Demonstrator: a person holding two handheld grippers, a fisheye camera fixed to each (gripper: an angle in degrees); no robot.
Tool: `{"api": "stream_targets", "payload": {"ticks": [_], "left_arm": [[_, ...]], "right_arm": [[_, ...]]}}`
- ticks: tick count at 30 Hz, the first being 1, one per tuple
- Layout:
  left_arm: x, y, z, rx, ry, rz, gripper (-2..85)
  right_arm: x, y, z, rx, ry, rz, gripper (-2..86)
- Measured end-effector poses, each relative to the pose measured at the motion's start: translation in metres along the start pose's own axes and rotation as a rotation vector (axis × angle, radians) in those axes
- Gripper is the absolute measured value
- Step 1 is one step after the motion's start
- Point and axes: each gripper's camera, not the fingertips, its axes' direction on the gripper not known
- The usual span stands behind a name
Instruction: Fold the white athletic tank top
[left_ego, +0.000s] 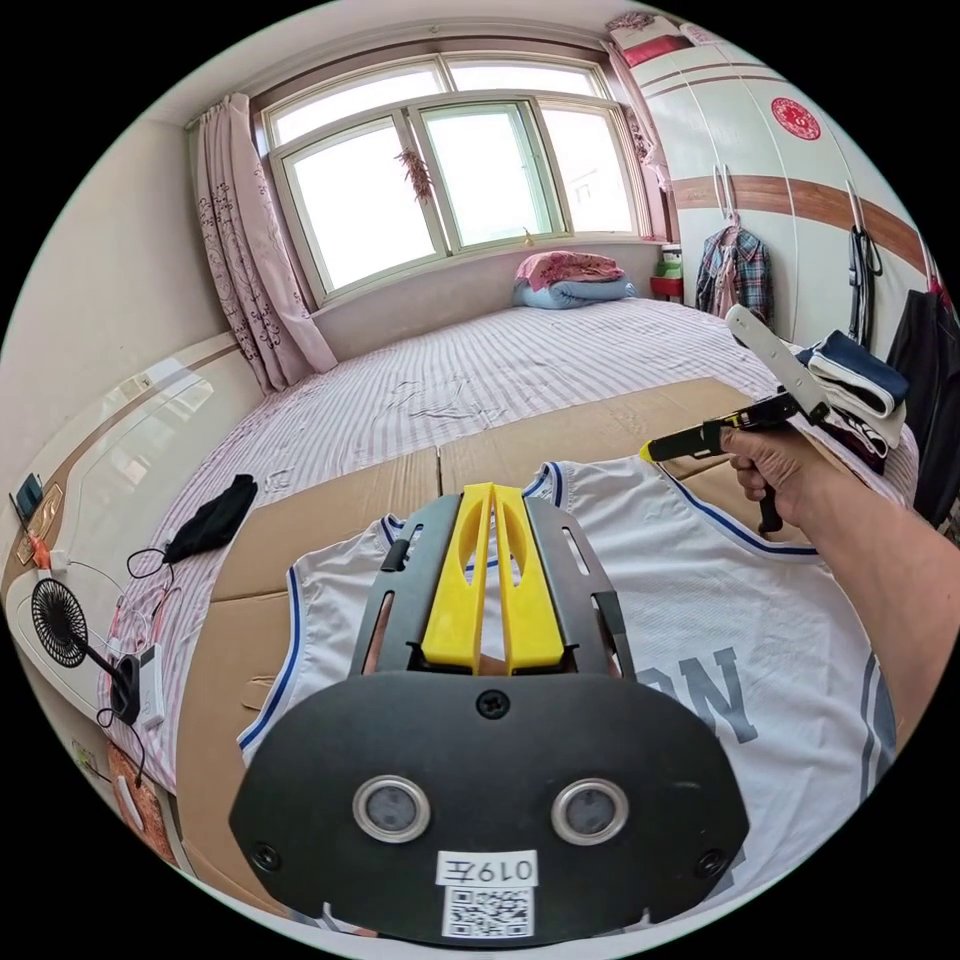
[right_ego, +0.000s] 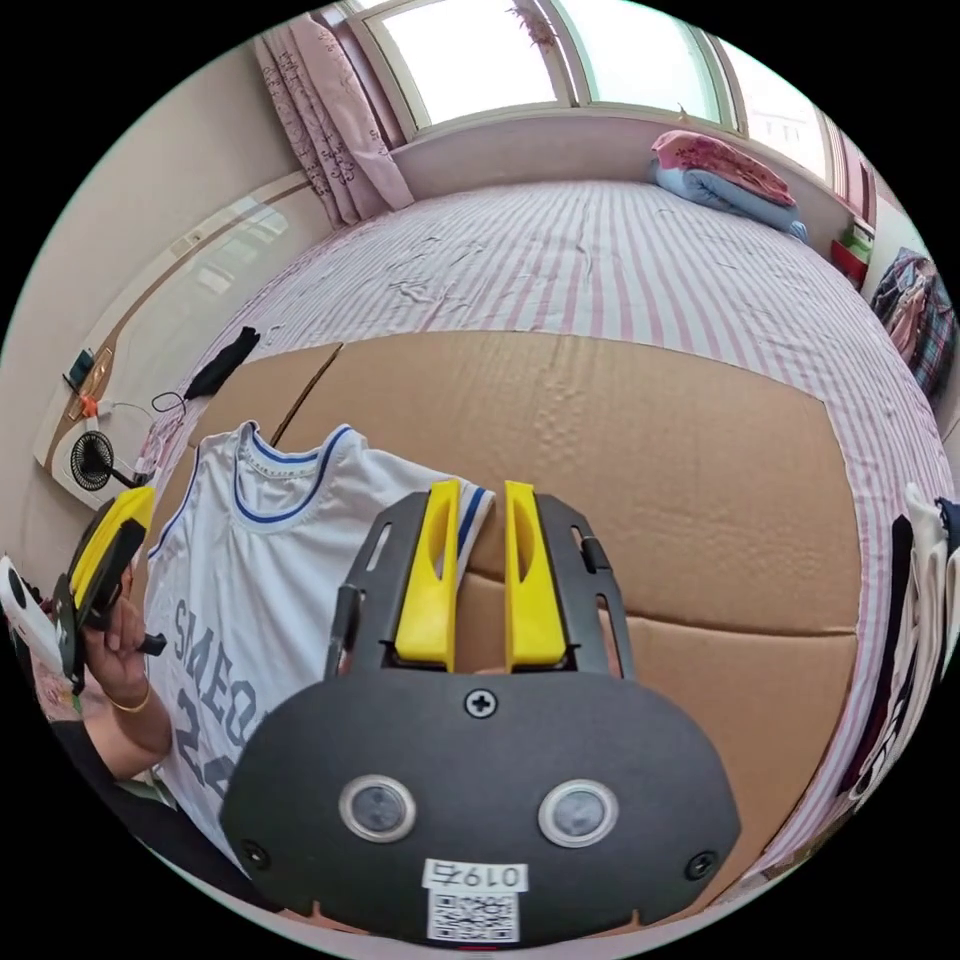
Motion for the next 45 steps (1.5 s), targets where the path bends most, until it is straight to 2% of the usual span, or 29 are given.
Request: {"api": "stream_targets", "payload": {"ticks": [4,7,12,18,22,24,26,29,31,34,38,45], "left_arm": [[-0.006,-0.006,0.011,-0.011,0.005,-0.003,1.0],[-0.011,-0.012,0.019,-0.020,0.007,-0.002,1.1],[-0.020,-0.024,0.033,-0.029,-0.006,0.009,1.0],[-0.041,-0.041,0.070,-0.092,0.006,0.037,0.9],[-0.100,-0.059,0.116,-0.183,0.131,-0.045,0.9],[-0.140,-0.069,0.142,-0.201,0.296,-0.133,0.9],[-0.184,-0.085,0.179,-0.230,0.561,-0.236,1.0],[-0.201,-0.107,0.214,-0.200,0.829,-0.256,1.2],[-0.192,-0.122,0.233,-0.237,0.880,-0.213,1.5],[-0.164,-0.141,0.269,-0.366,0.834,-0.162,2.1],[-0.151,-0.158,0.313,-0.462,0.852,-0.223,3.8],[-0.152,-0.170,0.349,-0.553,0.895,-0.306,5.2]], "right_arm": [[-0.026,0.002,0.011,-0.021,0.143,-0.120,0.4],[-0.038,0.003,0.020,-0.022,0.217,-0.178,-0.7],[-0.020,-0.001,0.011,0.069,0.204,-0.109,-0.9],[-0.001,0.002,0.036,0.020,0.191,-0.111,-0.3],[0.017,0.009,0.041,0.045,0.170,-0.133,3.5],[0.035,0.009,0.040,0.037,0.105,-0.114,4.7],[0.064,0.011,0.037,0.062,0.006,-0.059,4.6],[0.096,0.015,0.042,0.073,-0.146,-0.007,4.2],[0.110,0.016,0.053,0.042,-0.214,0.020,4.8],[0.127,0.020,0.062,0.043,-0.236,0.047,4.8],[0.158,0.022,0.075,0.011,-0.328,0.100,5.3],[0.177,0.021,0.101,-0.040,-0.338,0.103,6.2]]}}
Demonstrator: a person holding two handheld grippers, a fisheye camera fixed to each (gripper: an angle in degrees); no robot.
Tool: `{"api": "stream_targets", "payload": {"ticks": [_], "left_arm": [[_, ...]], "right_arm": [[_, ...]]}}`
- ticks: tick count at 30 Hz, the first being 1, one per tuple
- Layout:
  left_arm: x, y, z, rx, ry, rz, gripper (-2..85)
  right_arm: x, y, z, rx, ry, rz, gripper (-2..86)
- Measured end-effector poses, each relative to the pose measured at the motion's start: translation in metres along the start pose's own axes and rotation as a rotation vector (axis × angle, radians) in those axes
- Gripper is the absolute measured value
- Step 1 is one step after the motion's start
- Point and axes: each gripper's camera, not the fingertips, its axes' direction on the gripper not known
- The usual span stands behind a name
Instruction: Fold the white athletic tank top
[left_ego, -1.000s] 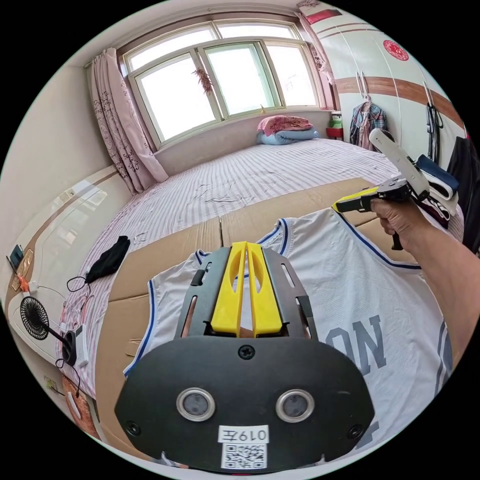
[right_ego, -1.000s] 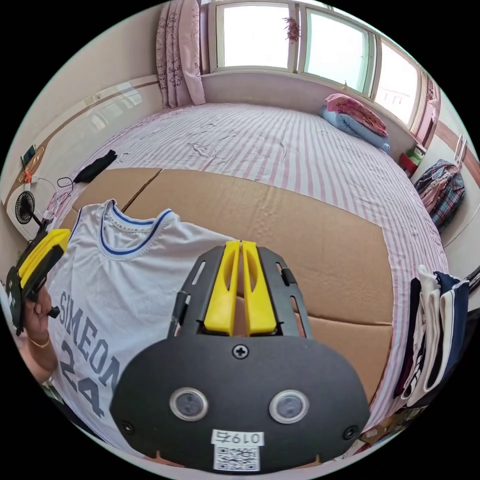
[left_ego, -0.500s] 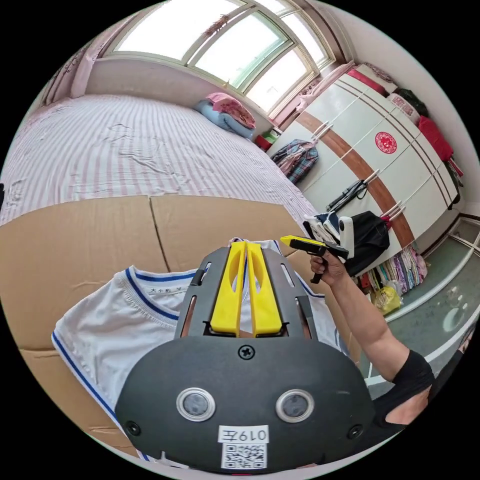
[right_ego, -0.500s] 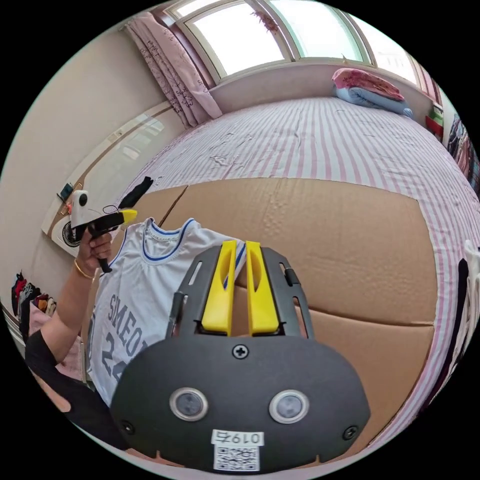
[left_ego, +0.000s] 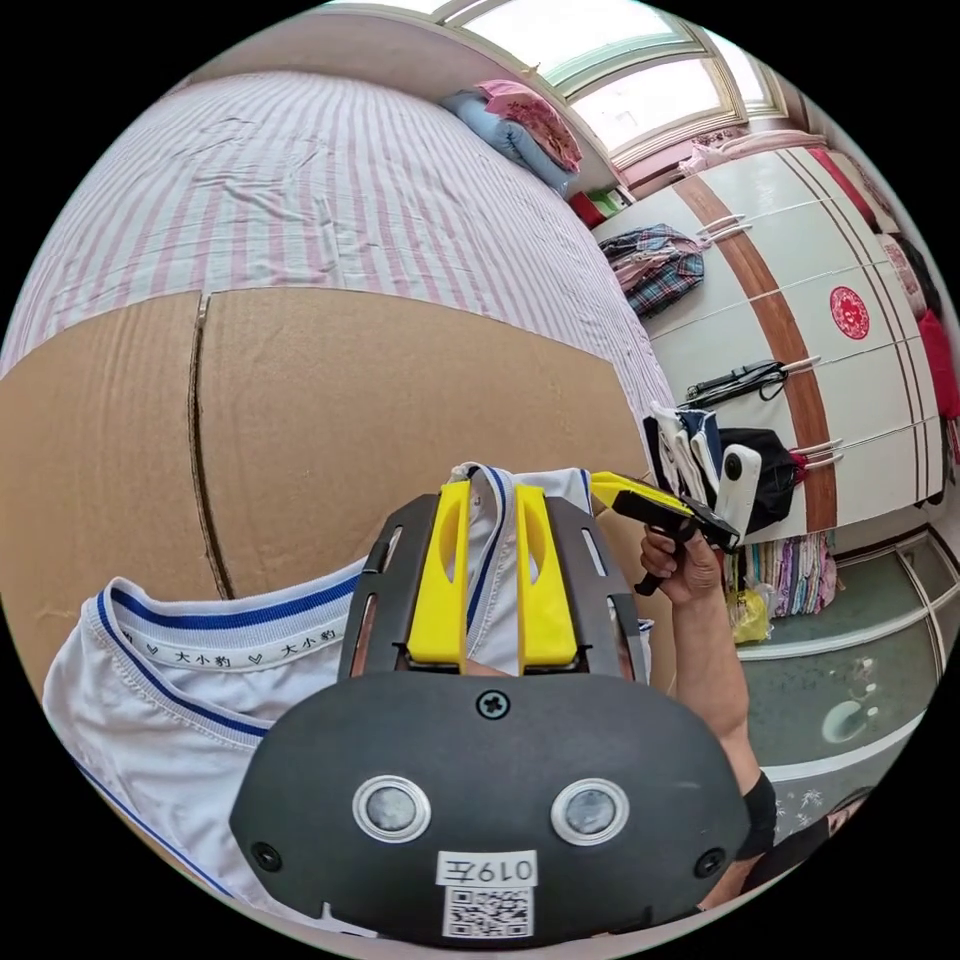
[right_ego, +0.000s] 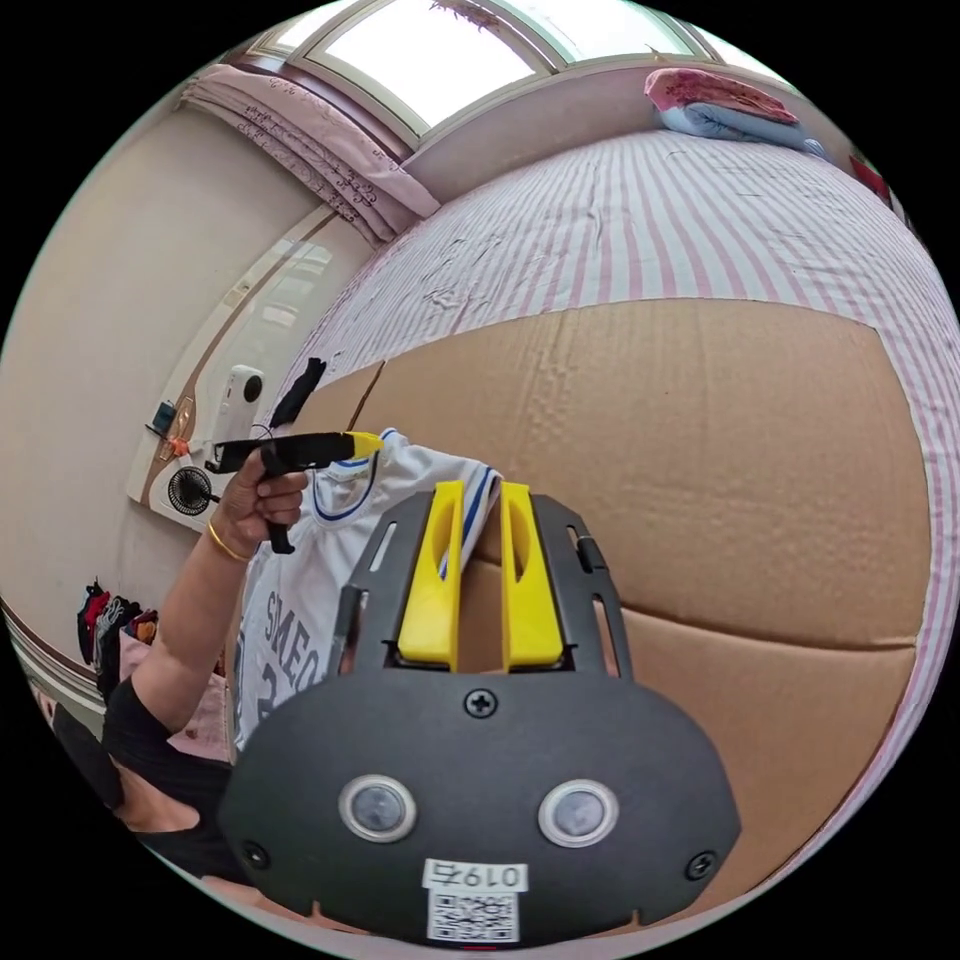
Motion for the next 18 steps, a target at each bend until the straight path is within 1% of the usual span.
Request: {"api": "stream_targets", "payload": {"ticks": [3,6,8,10,14,18], "left_arm": [[-0.002,-0.008,0.000,-0.001,-0.018,-0.010,4.1],[-0.002,-0.015,0.000,-0.002,-0.007,-0.015,2.6],[0.000,-0.018,0.001,0.003,-0.006,-0.009,1.9],[0.000,-0.017,-0.001,0.030,0.012,-0.008,1.5],[-0.004,-0.015,-0.010,0.114,0.032,-0.036,1.0],[-0.004,-0.016,-0.009,0.125,0.031,-0.063,0.9]], "right_arm": [[0.008,0.000,0.007,0.016,-0.019,0.011,5.7],[0.016,0.001,0.015,0.009,-0.018,0.022,2.5],[0.022,0.005,0.014,0.044,-0.047,0.024,-0.1],[0.028,0.009,0.011,0.074,-0.082,0.022,-0.6],[0.040,0.016,0.006,0.116,-0.062,0.053,-0.9],[0.045,0.019,0.008,0.123,-0.055,0.065,-0.9]]}}
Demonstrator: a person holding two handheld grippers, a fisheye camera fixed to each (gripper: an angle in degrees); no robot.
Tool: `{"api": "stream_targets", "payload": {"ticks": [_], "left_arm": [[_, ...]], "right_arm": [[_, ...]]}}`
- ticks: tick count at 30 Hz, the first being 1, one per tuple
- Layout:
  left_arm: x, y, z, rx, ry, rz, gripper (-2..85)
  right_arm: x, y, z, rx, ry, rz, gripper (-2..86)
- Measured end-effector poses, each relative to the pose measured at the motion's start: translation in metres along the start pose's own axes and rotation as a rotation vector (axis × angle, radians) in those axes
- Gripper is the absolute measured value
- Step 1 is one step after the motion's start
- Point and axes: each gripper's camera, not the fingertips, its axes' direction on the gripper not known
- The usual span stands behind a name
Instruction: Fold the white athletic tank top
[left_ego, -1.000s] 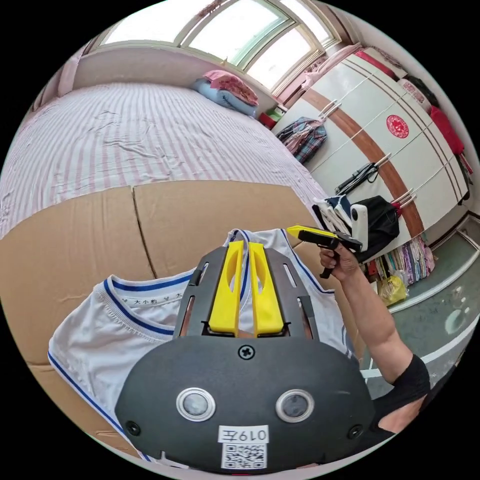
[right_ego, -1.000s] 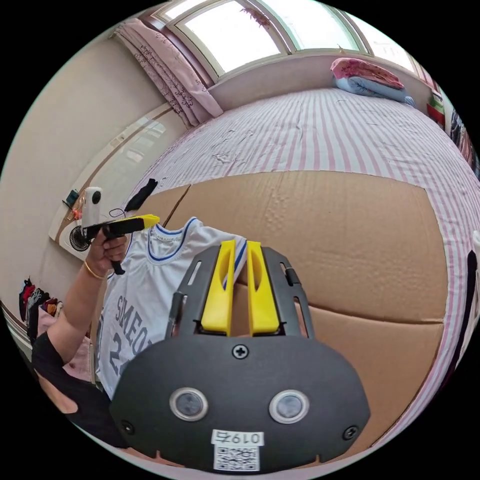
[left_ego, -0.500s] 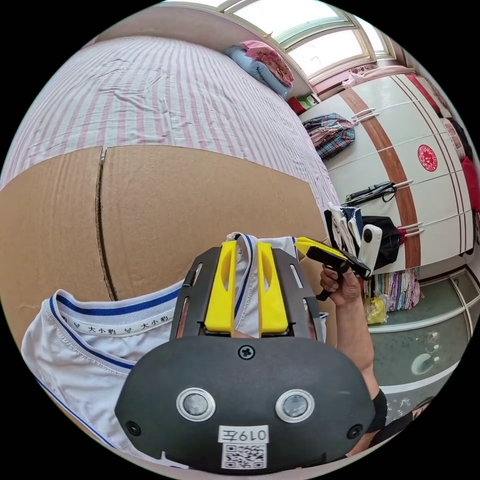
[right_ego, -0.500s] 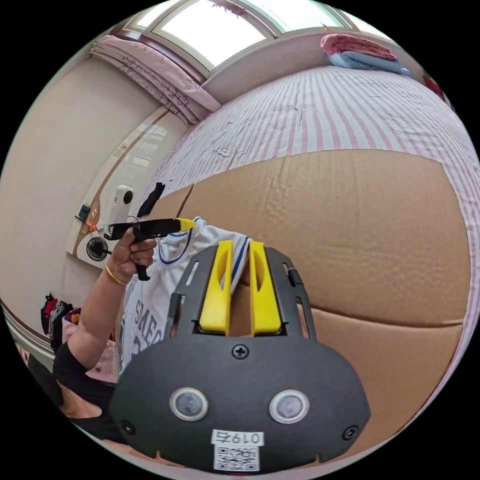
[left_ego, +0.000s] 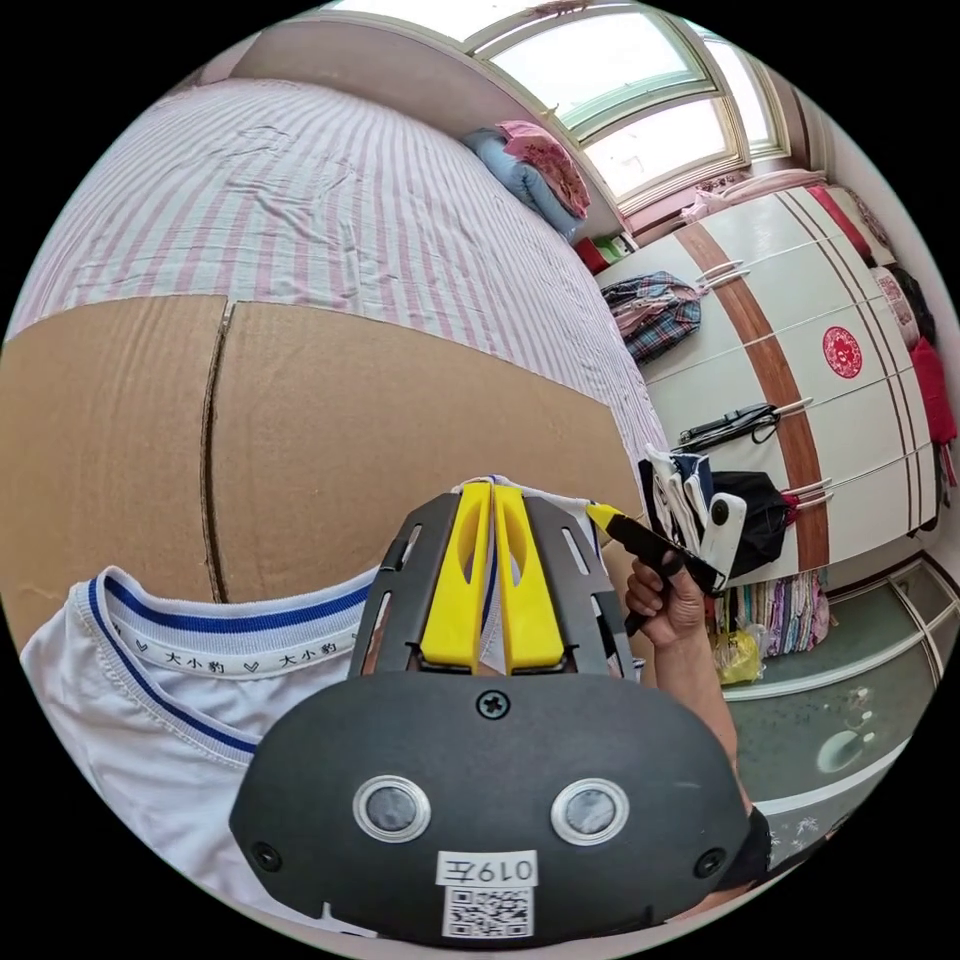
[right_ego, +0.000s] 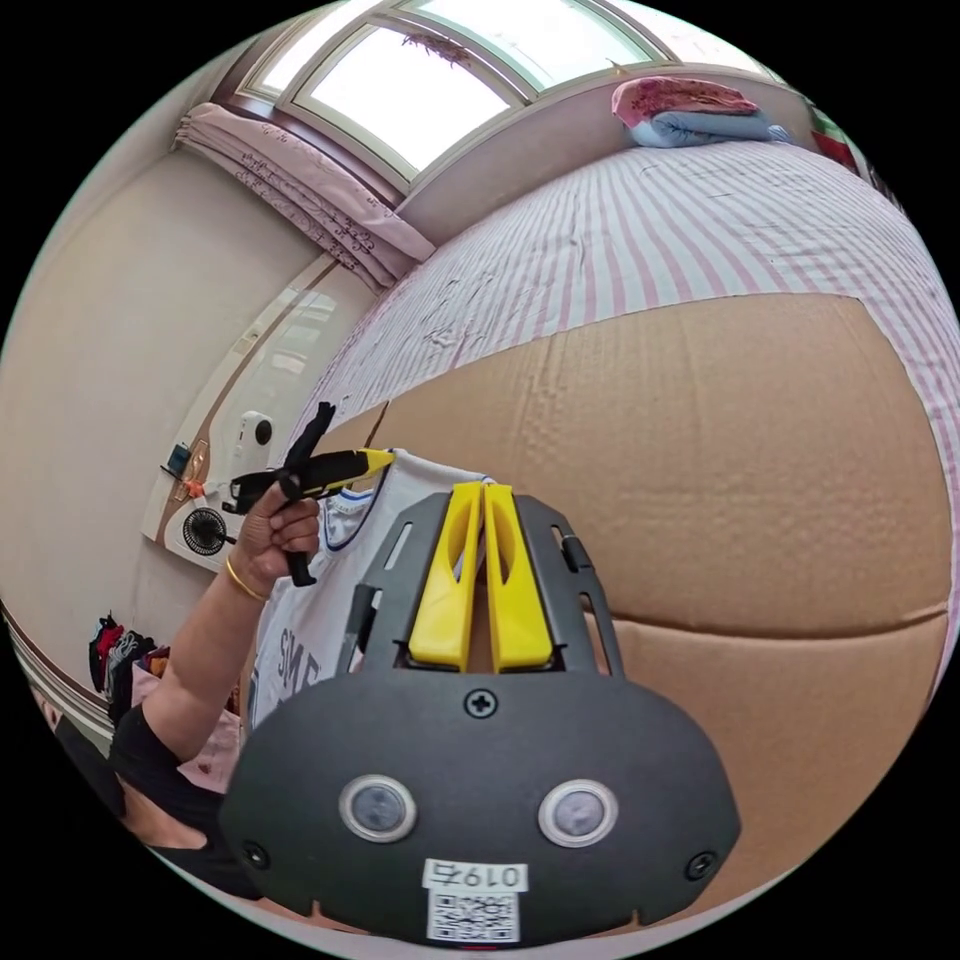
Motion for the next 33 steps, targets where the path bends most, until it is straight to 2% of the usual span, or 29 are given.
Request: {"api": "stream_targets", "payload": {"ticks": [5,19,27,30,33], "left_arm": [[0.018,0.000,0.014,-0.081,-0.072,0.065,1.0],[0.048,0.016,0.004,-0.114,-0.124,0.081,0.9],[0.080,0.036,-0.027,-0.161,-0.225,0.140,0.9],[0.113,0.064,-0.050,-0.105,-0.128,0.303,0.8],[0.152,0.119,-0.052,-0.170,0.007,0.487,0.8]], "right_arm": [[0.006,0.000,0.003,-0.023,0.009,0.017,-0.9],[0.013,0.001,-0.013,-0.026,0.003,0.058,0.5],[-0.044,0.012,-0.072,-0.138,0.153,-0.199,3.9],[-0.059,0.052,-0.097,-0.238,0.171,-0.285,5.8],[-0.043,0.104,-0.118,-0.292,0.166,-0.238,6.7]]}}
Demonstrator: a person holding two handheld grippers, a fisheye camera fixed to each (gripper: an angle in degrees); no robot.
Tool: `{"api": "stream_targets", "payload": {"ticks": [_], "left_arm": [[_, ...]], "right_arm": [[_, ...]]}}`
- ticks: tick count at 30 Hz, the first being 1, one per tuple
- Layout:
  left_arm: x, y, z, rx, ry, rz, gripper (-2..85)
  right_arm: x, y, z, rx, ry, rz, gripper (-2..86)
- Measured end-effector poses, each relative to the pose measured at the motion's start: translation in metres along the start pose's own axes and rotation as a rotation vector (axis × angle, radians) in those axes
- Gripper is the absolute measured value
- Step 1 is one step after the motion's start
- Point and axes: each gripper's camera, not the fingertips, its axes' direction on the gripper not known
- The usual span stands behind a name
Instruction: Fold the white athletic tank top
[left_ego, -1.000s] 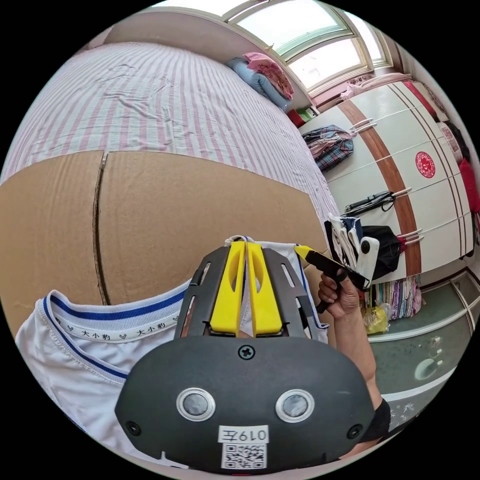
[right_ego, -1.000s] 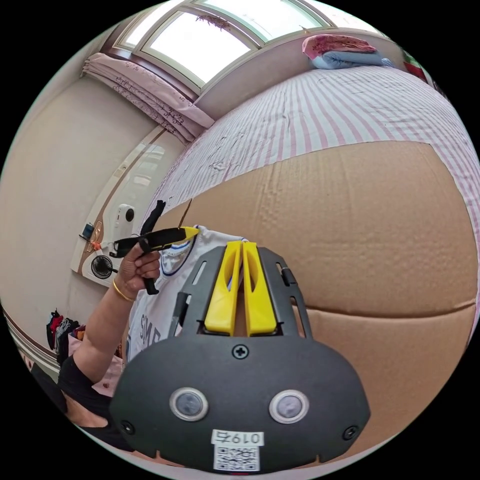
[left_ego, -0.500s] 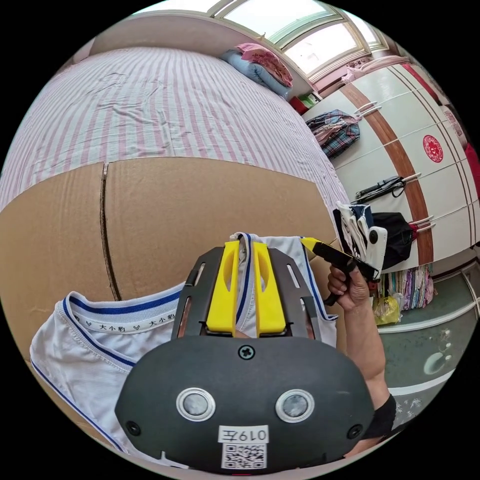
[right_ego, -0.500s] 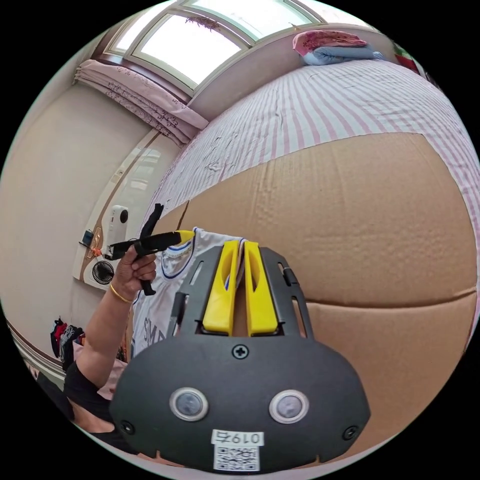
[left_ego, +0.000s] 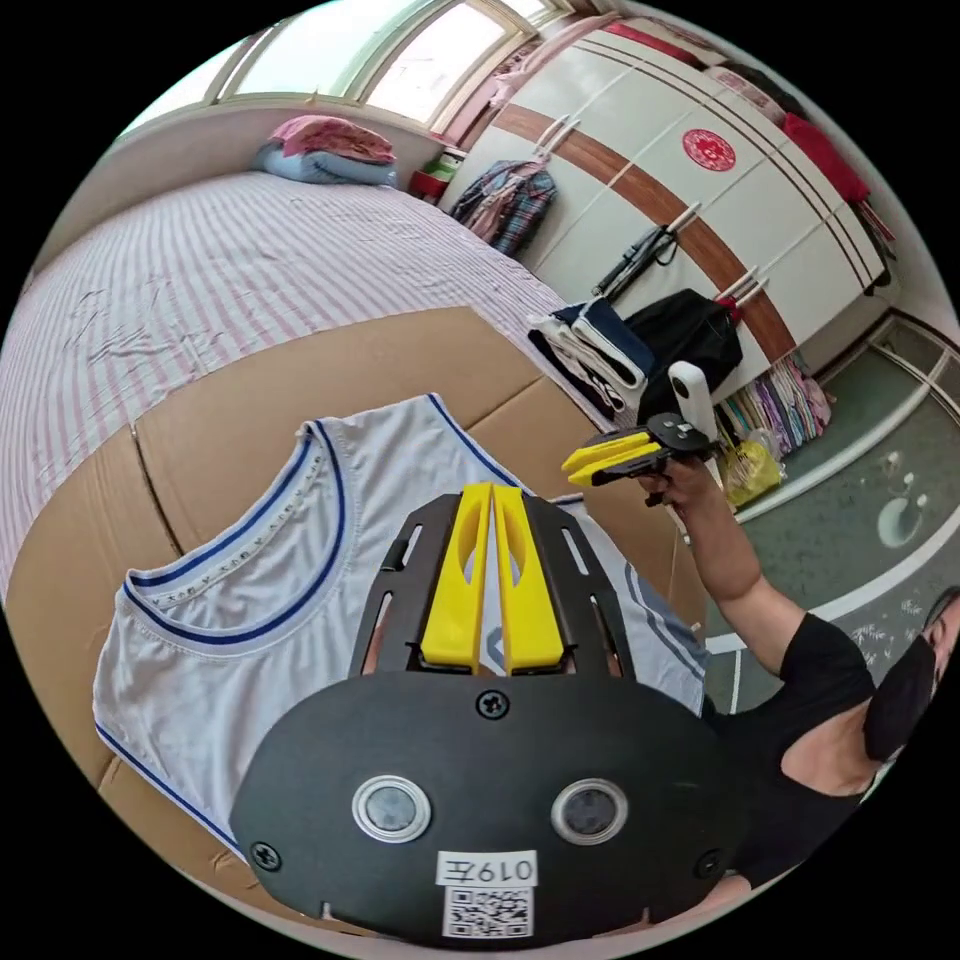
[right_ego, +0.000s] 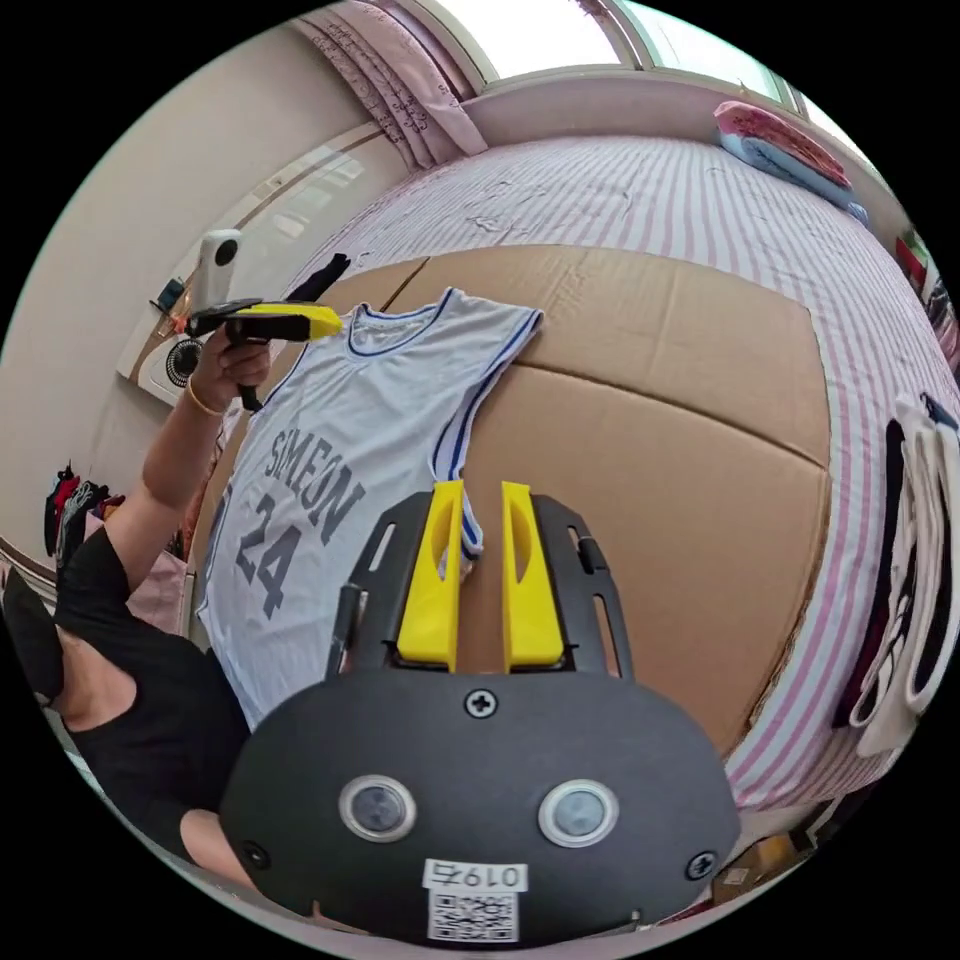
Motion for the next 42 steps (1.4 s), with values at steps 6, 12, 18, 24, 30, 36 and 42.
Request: {"api": "stream_targets", "payload": {"ticks": [6,12,18,24,30,36,42], "left_arm": [[0.101,0.084,0.049,-0.020,0.157,0.129,1.1],[0.211,0.122,0.095,0.007,0.102,0.282,1.7],[0.282,0.148,0.145,-0.116,-0.154,0.397,3.5],[0.296,0.167,0.164,-0.191,-0.162,0.364,4.0],[0.305,0.179,0.168,-0.191,-0.154,0.375,4.4],[0.317,0.198,0.127,0.003,-0.010,0.356,5.8],[0.381,0.266,0.138,-0.025,0.026,0.711,8.7]], "right_arm": [[0.043,0.074,-0.002,0.076,-0.191,0.225,7.9],[0.050,0.076,-0.009,0.120,-0.305,0.279,8.6],[0.043,0.073,-0.012,0.097,-0.302,0.270,3.9],[0.030,0.075,-0.040,0.143,-0.205,0.186,0.6],[0.026,0.075,-0.045,0.108,-0.166,0.160,1.2],[0.010,0.101,-0.080,0.165,-0.254,0.160,6.3],[-0.023,0.137,-0.093,0.060,-0.247,0.135,6.7]]}}
